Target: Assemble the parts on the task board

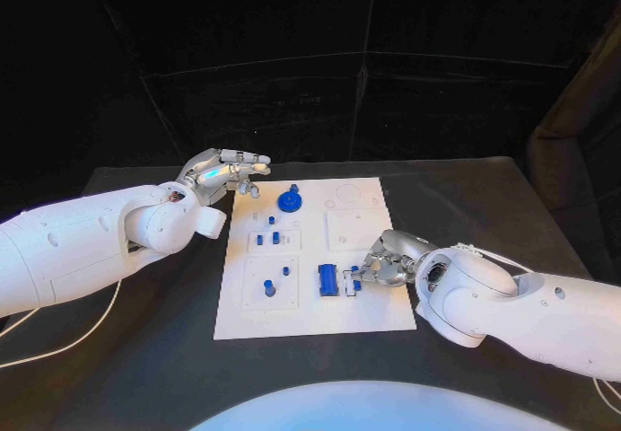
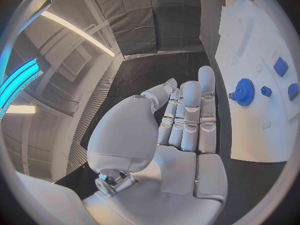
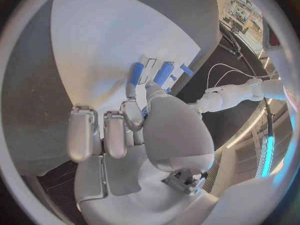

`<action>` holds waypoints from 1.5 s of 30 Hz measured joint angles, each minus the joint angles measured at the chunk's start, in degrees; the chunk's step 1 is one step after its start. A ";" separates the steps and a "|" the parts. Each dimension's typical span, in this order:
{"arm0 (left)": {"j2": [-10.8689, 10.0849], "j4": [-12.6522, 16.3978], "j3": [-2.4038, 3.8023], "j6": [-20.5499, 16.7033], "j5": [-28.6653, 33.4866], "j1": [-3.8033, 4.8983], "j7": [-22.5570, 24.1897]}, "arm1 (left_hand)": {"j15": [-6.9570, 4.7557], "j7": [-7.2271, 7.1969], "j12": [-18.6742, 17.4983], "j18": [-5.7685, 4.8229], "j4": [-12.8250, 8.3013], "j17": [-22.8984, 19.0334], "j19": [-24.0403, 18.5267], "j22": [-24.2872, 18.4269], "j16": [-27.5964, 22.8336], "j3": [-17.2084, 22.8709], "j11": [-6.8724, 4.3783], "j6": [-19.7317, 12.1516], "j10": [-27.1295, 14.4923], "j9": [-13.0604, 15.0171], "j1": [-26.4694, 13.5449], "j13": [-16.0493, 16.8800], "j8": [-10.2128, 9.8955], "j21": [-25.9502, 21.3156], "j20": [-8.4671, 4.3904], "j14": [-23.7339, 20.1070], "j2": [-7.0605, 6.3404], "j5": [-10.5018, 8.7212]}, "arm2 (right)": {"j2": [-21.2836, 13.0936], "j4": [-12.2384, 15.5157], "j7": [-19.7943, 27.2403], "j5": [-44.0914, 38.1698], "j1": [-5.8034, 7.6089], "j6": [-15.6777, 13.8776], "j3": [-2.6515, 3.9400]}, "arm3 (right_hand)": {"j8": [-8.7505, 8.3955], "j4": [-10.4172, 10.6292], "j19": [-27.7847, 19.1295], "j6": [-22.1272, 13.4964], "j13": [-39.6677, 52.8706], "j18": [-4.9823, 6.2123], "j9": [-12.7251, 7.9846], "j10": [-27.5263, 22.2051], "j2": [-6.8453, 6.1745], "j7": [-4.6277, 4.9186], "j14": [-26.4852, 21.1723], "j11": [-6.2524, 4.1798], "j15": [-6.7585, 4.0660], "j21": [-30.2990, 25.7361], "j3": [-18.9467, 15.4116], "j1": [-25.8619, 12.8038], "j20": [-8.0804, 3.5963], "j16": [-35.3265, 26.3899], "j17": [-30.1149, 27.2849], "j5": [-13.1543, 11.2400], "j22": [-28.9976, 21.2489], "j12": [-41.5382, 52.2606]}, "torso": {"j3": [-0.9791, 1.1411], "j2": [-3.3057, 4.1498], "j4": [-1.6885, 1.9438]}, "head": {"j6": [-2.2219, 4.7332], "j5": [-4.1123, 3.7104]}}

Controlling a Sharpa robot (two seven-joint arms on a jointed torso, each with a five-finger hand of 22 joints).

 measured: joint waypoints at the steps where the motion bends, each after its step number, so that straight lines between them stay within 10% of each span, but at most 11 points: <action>1: 0.01 -0.01 0.00 0.01 0.00 0.00 0.00 | 0.00 0.00 0.00 0.00 0.00 0.00 0.00 0.00 0.00 0.00 0.00 0.00 0.00 0.00 0.00 -0.02 0.00 0.00 0.00 0.00 0.00 0.00 | -0.02 -0.04 -0.01 -0.57 0.00 0.02 0.00 | 0.00 0.09 0.00 0.04 0.00 0.00 0.05 0.00 -0.14 -0.04 0.00 0.00 0.00 0.00 -0.09 -0.14 0.00 0.00 0.00 -0.64 0.00 0.00 | 0.00 -0.01 0.00 | 0.02 -0.04; 15: 0.20 -0.11 0.00 0.17 0.00 0.00 -0.05 | 0.00 0.00 0.00 0.00 0.00 0.00 0.00 -0.02 0.00 0.00 0.00 0.00 0.00 0.00 0.00 -0.01 0.00 0.00 0.00 0.00 0.00 0.00 | 1.97 -2.78 -0.17 -5.69 0.00 1.35 0.00 | 0.78 -0.55 0.00 1.06 0.14 0.00 1.16 -0.01 -1.64 -0.66 0.00 0.00 0.01 0.00 -4.22 -1.65 0.00 0.00 0.04 -2.41 -0.19 0.00 | -0.01 0.02 0.04 | -0.11 -0.26; 45: 0.28 -0.35 -0.01 0.50 0.00 0.00 -0.36 | 0.00 0.00 0.00 0.00 0.00 -0.11 0.00 -0.03 0.00 0.00 0.00 0.00 0.00 0.00 0.00 0.00 -0.01 0.00 0.00 0.00 0.00 0.00 | 2.72 -3.45 -0.15 -8.46 0.00 5.86 0.06 | 2.17 -5.08 0.00 1.06 0.31 0.00 2.39 -0.02 0.64 -0.66 0.00 0.01 0.01 0.00 -6.33 4.39 0.00 0.00 0.02 -6.06 0.15 -0.43 | -0.01 0.01 0.00 | -0.40 -0.19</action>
